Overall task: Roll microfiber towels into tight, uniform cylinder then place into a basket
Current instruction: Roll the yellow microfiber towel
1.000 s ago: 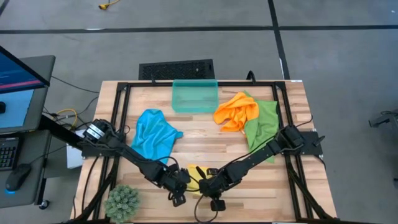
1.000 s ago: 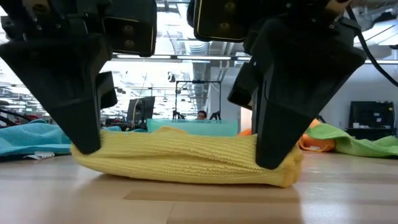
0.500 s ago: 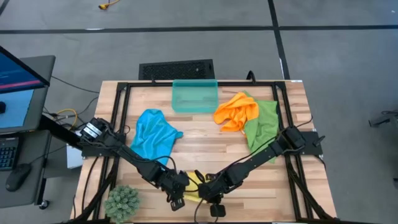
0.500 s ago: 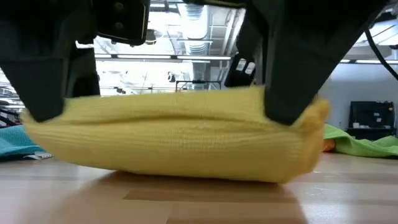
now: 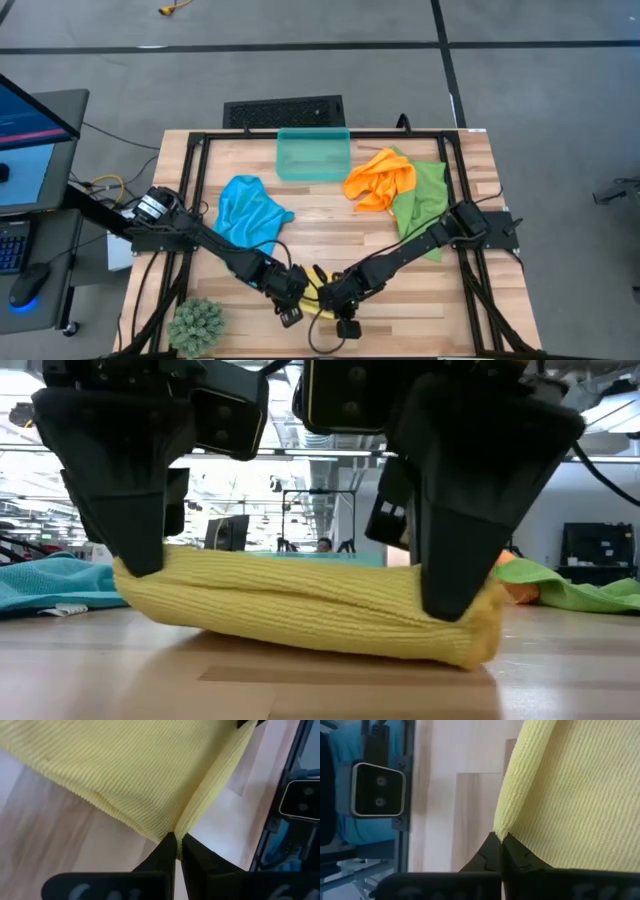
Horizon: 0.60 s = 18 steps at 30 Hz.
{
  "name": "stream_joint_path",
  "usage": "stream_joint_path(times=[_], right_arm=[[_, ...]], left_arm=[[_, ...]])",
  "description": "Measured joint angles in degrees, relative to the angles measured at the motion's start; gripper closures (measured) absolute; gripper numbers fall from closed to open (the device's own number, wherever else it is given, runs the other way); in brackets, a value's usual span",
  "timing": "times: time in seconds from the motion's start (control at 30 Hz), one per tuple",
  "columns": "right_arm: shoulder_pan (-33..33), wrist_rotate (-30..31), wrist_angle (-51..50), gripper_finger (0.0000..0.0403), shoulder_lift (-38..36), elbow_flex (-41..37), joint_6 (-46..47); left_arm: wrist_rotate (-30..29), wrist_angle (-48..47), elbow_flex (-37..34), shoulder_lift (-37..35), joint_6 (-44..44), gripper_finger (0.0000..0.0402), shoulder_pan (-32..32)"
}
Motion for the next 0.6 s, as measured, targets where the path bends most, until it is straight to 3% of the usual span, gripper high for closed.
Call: stream_joint_path(times=[0.6], right_arm=[[-3.0, 5.2, -3.4, 0.0397, 0.1, -0.1, 8.6]], left_arm=[[-3.4, -2.3, -0.1, 0.0, 0.0, 0.0392, 0.2]])
